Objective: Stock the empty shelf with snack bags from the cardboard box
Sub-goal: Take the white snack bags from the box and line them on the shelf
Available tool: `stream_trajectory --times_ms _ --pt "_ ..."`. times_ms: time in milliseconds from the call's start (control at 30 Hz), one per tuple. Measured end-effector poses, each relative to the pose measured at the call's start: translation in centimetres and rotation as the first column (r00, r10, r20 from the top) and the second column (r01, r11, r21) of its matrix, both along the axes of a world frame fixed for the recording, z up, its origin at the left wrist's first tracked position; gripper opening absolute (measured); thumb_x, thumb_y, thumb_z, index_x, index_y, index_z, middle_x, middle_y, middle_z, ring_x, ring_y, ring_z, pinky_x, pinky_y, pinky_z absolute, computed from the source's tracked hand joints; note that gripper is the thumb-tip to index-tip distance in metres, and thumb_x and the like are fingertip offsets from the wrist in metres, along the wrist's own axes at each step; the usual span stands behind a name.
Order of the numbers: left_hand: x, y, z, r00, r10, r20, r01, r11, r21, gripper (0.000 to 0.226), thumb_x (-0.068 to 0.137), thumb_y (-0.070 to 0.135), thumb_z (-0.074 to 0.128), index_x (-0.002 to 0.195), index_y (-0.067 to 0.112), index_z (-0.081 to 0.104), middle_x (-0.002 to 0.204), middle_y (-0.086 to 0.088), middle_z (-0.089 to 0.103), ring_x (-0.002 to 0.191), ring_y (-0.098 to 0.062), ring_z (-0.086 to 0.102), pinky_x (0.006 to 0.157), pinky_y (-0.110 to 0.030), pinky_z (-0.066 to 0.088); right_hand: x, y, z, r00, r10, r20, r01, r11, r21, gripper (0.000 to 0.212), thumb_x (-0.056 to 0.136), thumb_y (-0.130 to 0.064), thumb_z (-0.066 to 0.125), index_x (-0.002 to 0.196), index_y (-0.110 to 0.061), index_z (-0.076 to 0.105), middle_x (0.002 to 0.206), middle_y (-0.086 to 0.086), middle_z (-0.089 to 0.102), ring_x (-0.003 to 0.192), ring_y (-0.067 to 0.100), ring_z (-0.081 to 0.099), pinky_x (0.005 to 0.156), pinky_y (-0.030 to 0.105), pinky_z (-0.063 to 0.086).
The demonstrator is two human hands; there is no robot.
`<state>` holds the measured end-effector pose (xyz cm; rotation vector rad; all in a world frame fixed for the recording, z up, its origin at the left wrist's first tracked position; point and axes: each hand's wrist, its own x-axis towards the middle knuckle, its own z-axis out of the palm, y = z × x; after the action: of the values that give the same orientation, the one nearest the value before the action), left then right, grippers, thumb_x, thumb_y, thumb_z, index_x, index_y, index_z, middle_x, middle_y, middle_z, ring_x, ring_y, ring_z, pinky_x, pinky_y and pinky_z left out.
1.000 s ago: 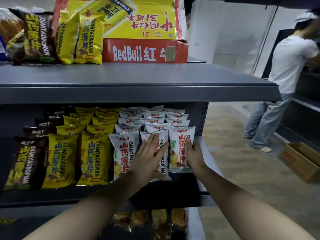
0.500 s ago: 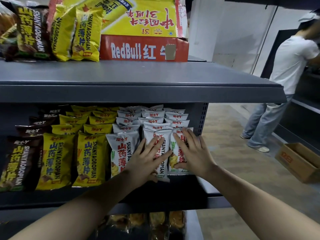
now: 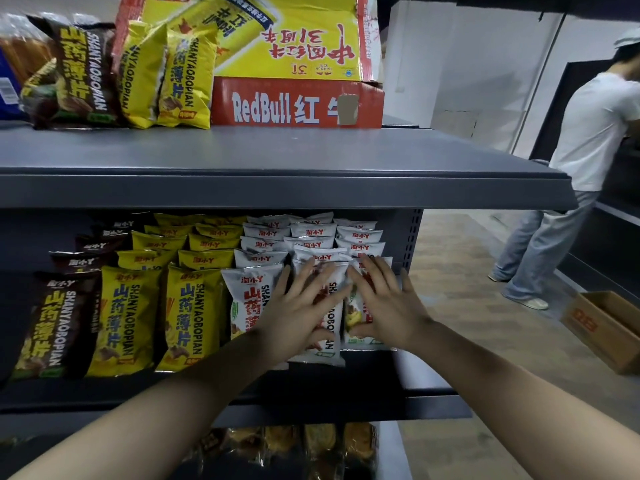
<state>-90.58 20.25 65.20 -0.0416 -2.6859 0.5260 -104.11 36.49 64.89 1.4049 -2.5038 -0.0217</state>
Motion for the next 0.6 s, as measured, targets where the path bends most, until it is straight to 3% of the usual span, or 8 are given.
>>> stream_trajectory --times_ms 133,233,267,400,600 --pt "-1.6 -0.5 1.7 0.979 0.192 0.072 -0.200 0.971 0.128 0.124 0.047 0.076 0.071 0.147 0.021 0.022 0.148 -0.022 0.035 0.134 -0.043 0.036 0.097 -0.067 0.037 0.7 -1.6 1.4 0.998 0.007 0.058 -0.002 0.997 -0.082 0.115 0.075 -0.068 0.061 0.152 -0.016 -0.006 0.160 0.006 -0.005 0.148 0.026 -0.006 0.117 0.055 0.010" --pt "-2.8 -1.2 2.7 0.953 0.231 0.194 -0.261 0.955 0.143 0.128 0.058 0.078 0.062 0.151 0.022 -0.006 0.158 -0.018 -0.003 0.145 -0.039 0.001 0.111 -0.064 0.012 0.6 -2.7 1.8 0.997 0.040 0.067 -0.036 0.997 -0.063 0.116 0.075 -0.066 0.062 0.152 -0.018 -0.010 0.160 0.001 -0.002 0.148 0.021 -0.003 0.118 0.052 0.008" --pt "-3.0 -1.3 3.1 0.942 0.233 0.243 -0.272 0.952 0.143 0.127 0.061 0.077 0.061 0.151 0.022 -0.010 0.158 -0.017 -0.008 0.145 -0.037 -0.004 0.113 -0.062 0.008 0.4 -2.9 1.9 0.995 0.044 0.087 -0.040 0.998 -0.049 0.117 0.074 -0.066 0.063 0.152 -0.019 -0.010 0.160 0.001 -0.001 0.148 0.020 -0.001 0.118 0.053 0.009" --pt "-3.8 -1.3 4.0 0.909 0.218 0.356 -0.292 0.941 0.171 0.126 0.064 0.073 0.063 0.149 0.022 -0.014 0.156 -0.014 0.009 0.144 -0.032 0.006 0.113 -0.060 0.011 -0.1 -3.2 2.2 0.984 0.029 0.178 -0.028 1.000 -0.012 0.119 0.072 -0.066 0.064 0.152 -0.018 -0.009 0.160 -0.002 -0.001 0.147 0.017 0.002 0.116 0.058 0.010" --pt "-3.2 -1.7 4.0 0.904 0.257 0.342 -0.306 0.947 0.094 0.121 0.066 0.078 0.056 0.150 0.019 -0.009 0.149 -0.016 0.021 0.139 -0.033 0.019 0.111 -0.058 0.016 0.2 -3.5 2.8 0.970 0.065 0.233 -0.066 0.998 -0.003 0.115 0.072 -0.063 0.067 0.153 -0.020 -0.002 0.160 -0.004 -0.002 0.147 0.014 0.001 0.115 0.061 0.003"
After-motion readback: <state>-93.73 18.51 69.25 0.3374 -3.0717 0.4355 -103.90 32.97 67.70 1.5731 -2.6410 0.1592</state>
